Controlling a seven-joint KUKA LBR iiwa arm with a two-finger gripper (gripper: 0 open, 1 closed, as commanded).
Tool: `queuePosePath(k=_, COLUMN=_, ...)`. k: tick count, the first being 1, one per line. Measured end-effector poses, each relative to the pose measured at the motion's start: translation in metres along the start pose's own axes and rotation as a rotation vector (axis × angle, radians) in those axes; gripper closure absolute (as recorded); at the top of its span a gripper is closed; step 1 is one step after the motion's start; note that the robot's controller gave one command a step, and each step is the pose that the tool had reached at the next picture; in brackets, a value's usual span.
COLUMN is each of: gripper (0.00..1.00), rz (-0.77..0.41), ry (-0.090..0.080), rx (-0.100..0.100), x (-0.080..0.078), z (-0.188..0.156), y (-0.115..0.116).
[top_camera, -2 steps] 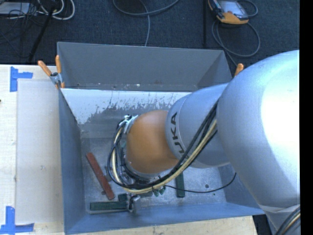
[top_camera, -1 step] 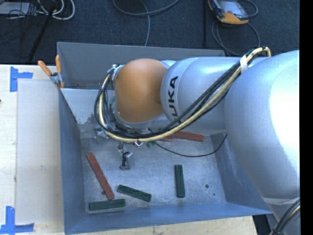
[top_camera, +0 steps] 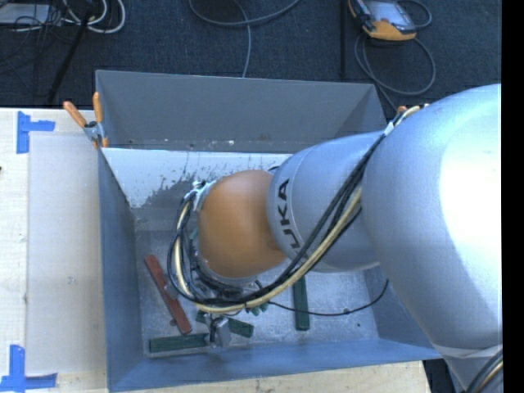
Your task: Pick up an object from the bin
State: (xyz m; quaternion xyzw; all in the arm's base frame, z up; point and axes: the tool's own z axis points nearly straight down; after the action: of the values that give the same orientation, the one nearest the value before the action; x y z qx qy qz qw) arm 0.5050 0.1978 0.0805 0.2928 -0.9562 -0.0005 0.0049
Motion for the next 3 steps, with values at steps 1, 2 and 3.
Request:
queuePosePath(k=1, gripper=0.0, rz=-0.099, ry=-0.017, rx=0.01, x=-0.064, z=-0.062, y=-0.095)
queuePosePath(k=2, gripper=0.0, rz=-0.007, ry=-0.001, rx=0.0, x=0.004, z=-0.015, y=-0.068)
queuePosePath(k=3, gripper=0.0, rz=0.028, ry=-0.015, rx=0.006, x=0.067, z=-0.004, y=-0.044)
